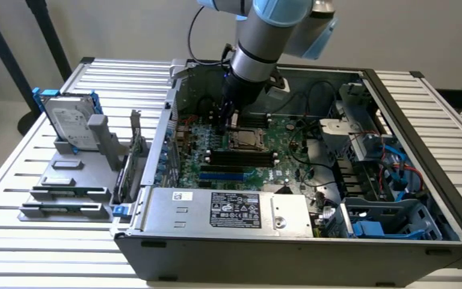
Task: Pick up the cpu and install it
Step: 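Close the cpu cover, then install the first cpu locking lever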
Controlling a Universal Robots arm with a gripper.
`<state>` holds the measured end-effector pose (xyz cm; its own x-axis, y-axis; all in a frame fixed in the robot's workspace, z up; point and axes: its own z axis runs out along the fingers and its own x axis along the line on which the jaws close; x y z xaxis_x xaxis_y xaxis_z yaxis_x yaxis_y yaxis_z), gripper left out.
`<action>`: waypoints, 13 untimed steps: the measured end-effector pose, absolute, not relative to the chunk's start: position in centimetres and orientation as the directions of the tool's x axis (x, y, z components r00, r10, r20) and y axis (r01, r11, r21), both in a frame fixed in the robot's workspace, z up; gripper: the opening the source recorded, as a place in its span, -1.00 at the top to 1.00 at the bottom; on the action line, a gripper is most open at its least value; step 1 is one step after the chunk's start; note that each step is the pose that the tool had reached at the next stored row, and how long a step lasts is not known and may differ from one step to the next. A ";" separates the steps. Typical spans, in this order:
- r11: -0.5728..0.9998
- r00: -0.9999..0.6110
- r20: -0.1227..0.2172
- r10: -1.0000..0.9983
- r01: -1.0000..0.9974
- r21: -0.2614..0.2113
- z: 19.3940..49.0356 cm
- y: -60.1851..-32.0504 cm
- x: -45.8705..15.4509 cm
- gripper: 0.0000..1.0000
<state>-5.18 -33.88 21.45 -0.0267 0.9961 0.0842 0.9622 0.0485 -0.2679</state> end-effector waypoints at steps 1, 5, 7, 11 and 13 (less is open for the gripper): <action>0.048 -0.027 0.084 0.996 0.962 -0.268 21.4 -33.9 -5.2 0.79; 0.048 -0.027 0.084 0.996 0.962 -0.268 21.4 -33.9 -5.2 0.79; 0.048 -0.027 0.084 0.996 0.962 -0.268 21.4 -33.9 -5.2 0.79; 0.048 -0.027 0.084 0.996 0.962 -0.268 21.5 -33.9 -5.2 0.79; 0.049 -0.027 0.086 0.996 0.962 -0.268 21.5 -33.9 -5.8 0.79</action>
